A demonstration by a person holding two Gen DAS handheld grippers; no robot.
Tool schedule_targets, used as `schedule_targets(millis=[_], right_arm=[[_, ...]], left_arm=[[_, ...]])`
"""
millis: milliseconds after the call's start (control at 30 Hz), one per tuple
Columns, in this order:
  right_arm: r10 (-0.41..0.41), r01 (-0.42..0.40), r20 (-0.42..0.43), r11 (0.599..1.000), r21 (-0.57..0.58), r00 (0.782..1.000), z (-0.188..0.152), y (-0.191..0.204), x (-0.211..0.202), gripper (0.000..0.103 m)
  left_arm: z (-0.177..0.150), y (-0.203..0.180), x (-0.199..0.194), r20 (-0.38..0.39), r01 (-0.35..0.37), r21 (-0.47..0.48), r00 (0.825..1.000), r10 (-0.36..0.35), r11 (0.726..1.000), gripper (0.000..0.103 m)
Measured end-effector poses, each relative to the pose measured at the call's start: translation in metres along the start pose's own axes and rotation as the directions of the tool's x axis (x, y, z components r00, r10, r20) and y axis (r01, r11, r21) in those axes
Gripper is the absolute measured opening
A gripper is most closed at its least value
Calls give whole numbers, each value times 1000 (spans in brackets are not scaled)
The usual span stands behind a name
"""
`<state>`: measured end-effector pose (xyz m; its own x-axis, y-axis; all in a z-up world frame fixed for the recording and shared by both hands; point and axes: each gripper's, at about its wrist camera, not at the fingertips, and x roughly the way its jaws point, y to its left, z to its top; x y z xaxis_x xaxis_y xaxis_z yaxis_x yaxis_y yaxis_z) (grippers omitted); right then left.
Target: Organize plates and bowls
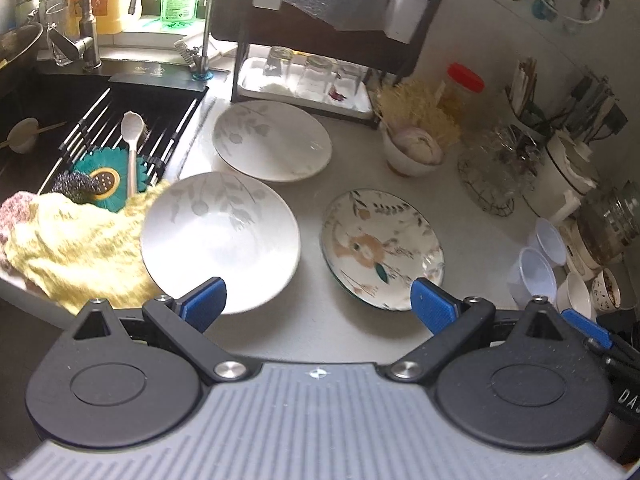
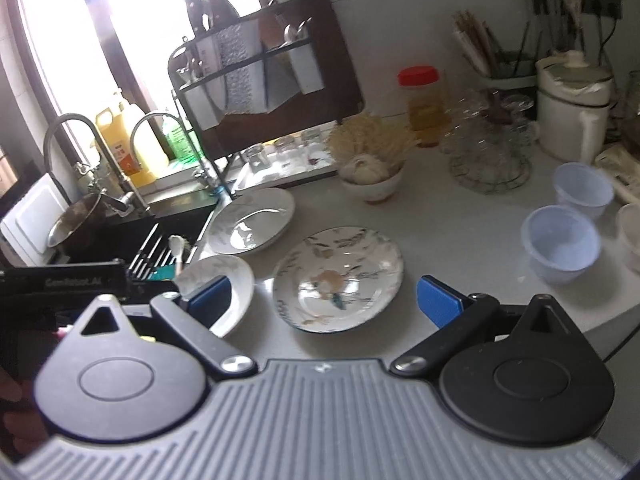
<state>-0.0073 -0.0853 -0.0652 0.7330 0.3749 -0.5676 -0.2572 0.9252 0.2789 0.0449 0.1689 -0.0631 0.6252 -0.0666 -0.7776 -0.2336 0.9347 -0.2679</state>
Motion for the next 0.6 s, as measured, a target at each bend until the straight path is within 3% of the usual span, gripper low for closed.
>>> schedule_targets(millis=[233, 533, 600], right_arm=[[17, -17, -21, 1000, -9, 1000, -1, 34, 31, 100], [91, -85, -85, 994, 74, 992, -6, 76, 83, 100], [104, -93, -103, 990, 107, 989, -4, 88, 93, 92]], left_arm=[[26, 42, 18, -16, 17, -15, 1000, -17, 1000, 100], [49, 109, 52, -46, 41, -18, 998, -41, 999, 99], [57, 124, 58, -79, 66, -8, 995, -66, 998, 99]])
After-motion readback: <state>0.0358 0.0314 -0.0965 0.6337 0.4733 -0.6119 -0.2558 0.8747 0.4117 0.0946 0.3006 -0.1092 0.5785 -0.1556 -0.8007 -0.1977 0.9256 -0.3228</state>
